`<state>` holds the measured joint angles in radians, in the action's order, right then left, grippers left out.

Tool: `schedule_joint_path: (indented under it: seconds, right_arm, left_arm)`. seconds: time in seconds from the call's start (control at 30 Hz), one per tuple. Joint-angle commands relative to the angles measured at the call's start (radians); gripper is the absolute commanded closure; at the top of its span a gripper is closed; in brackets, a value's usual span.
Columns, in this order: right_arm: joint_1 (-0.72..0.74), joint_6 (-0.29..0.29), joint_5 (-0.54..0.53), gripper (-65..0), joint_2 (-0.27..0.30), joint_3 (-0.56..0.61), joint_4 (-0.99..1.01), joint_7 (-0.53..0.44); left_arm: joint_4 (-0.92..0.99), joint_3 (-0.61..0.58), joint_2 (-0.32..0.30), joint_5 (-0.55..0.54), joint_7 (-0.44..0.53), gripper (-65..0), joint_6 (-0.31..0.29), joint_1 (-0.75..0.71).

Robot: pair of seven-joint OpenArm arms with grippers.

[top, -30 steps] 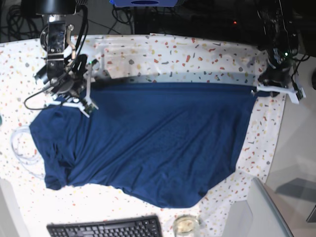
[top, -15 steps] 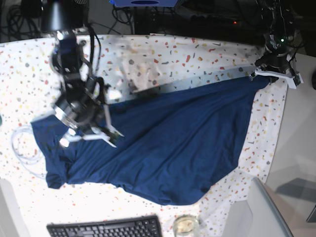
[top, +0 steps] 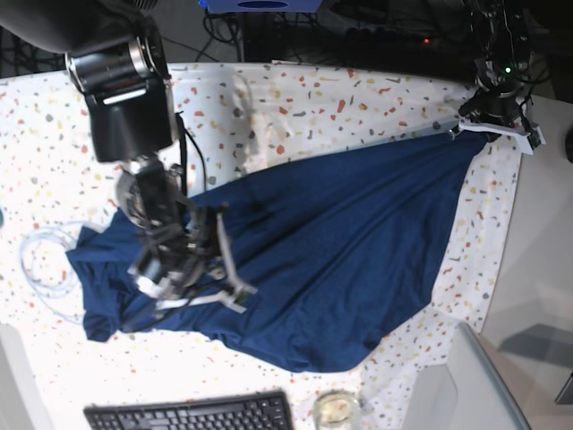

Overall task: Layout the t-shirt on the table in an organized manner, then fold the t-shirt properly
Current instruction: 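Drag the held shirt corner outward with the right gripper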

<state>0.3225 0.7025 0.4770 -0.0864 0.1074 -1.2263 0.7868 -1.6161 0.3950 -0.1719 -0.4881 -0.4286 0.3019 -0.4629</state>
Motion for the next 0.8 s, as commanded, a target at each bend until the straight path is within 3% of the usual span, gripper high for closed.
schedule_joint_path:
  seconds: [0.0, 0.07, 0.2, 0.4, 0.6, 0.63, 0.7, 0.77]
  right_arm:
    - [-0.003, -0.004, 0.019, -33.6, 0.021, -0.053, -0.088, 0.009]
    - [-0.066, -0.004, 0.019, -38.9, 0.027, -0.153, -0.203, 0.009]
    - [-0.125, -0.004, 0.018, -39.6, 0.043, -0.329, -0.229, -0.011]
    - [-0.096, -0.004, 0.018, -39.6, 0.056, -0.499, -0.042, -0.178]
    - [-0.035, -0.004, 0.012, -38.9, 0.121, -0.542, 0.139, -0.220]
    - [-0.026, -0.004, 0.012, -37.7, 0.127, -0.542, 0.161, -0.220]
    - [-0.023, -0.004, 0.013, -28.2, 0.132, -0.542, 0.170, -0.220]
    - [-0.026, -0.004, 0.016, -9.9, 0.132, -0.542, 0.153, -0.215]
  left_arm:
    - [-0.017, 0.006, -0.015, 0.009, 0.023, 0.0, 0.003, -0.003]
    - [-0.017, 0.006, -0.015, 0.009, 0.023, 0.0, 0.003, -0.003]
    - [-0.017, 0.006, -0.015, 0.009, 0.023, 0.0, 0.003, -0.003]
    - [-0.019, 0.006, -0.015, 0.009, 0.023, 0.0, 0.003, 0.002]
    - [-0.019, 0.006, -0.015, 0.009, 0.023, 0.0, 0.003, -0.003]
    - [-0.019, 0.006, -0.015, 0.009, 0.023, 0.0, 0.003, -0.003]
    - [-0.019, 0.006, -0.015, 0.009, 0.023, 0.0, 0.003, -0.003]
    - [-0.019, 0.006, -0.015, 0.009, 0.023, 0.0, 0.003, -0.003]
